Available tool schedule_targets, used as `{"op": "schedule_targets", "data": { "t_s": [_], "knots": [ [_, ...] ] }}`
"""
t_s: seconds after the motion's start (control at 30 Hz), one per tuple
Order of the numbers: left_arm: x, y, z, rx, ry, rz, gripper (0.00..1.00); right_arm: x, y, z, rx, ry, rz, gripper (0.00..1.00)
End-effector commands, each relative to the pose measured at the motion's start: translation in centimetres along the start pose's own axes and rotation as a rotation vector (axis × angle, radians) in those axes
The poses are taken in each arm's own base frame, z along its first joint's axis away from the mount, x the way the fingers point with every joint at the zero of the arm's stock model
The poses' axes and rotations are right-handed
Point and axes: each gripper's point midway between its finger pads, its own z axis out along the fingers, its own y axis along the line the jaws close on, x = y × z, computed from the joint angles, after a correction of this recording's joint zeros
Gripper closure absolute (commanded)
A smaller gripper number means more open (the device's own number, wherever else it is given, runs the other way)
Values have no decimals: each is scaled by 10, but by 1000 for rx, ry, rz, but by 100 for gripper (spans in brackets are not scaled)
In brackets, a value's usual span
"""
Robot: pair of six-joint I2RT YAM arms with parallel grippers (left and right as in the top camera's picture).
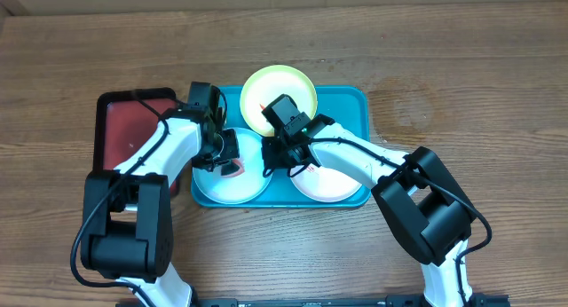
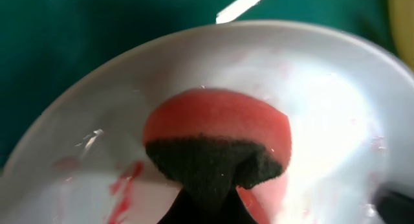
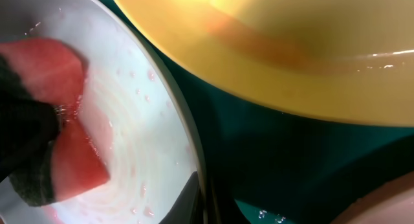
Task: Clean dirty plates on tray and stack at the side
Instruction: 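Scrub the light blue plate with the sponge while right gripper holds it, then lift the light blue plate with right gripper and place it right of tray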
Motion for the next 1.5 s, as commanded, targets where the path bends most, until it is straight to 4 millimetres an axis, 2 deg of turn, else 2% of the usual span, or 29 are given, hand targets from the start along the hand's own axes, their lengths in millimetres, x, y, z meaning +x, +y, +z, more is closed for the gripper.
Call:
{"op": "schedule_targets", "data": {
  "t_s": [0.0, 0.17, 0.4, 0.47, 0.53, 0.67, 0.83, 0.97, 1.03, 1.13, 1.27, 1.47],
  "knots": [
    [24, 65, 10, -322, 43, -68, 96, -1, -1, 3, 10, 3, -2, 96],
    [16, 71, -6, -378, 41, -62, 96, 0, -1, 3, 13, 8, -1, 96],
    [-16, 62, -40, -380, -10, -65, 96, 0, -1, 3, 13, 7, -1, 96],
    [-24, 50, -47, -326, -20, -70, 96, 0, -1, 3, 13, 7, -1, 96],
    [-30, 30, -49, -220, -18, -75, 96, 0, -1, 3, 12, 6, -1, 96],
    [-26, -16, -44, 45, 32, -76, 96, -1, -1, 3, 11, 4, -2, 96],
    [-16, -29, -29, 102, 47, -59, 96, -1, -1, 3, 10, 2, -2, 96],
    [1, -20, -11, 69, 74, -58, 96, -1, -1, 3, 9, 2, -2, 96],
    [6, -7, -5, 16, 76, -64, 96, -1, -1, 3, 9, 2, -2, 96],
    [10, 24, 1, -126, 60, -71, 96, -1, -1, 3, 10, 2, -2, 96],
    [12, 61, -6, -332, 39, -57, 96, -1, 0, 3, 9, 2, -3, 96],
    [13, 87, -19, -495, 31, -37, 96, -2, 0, 3, 9, 1, -3, 96]
  ]
}}
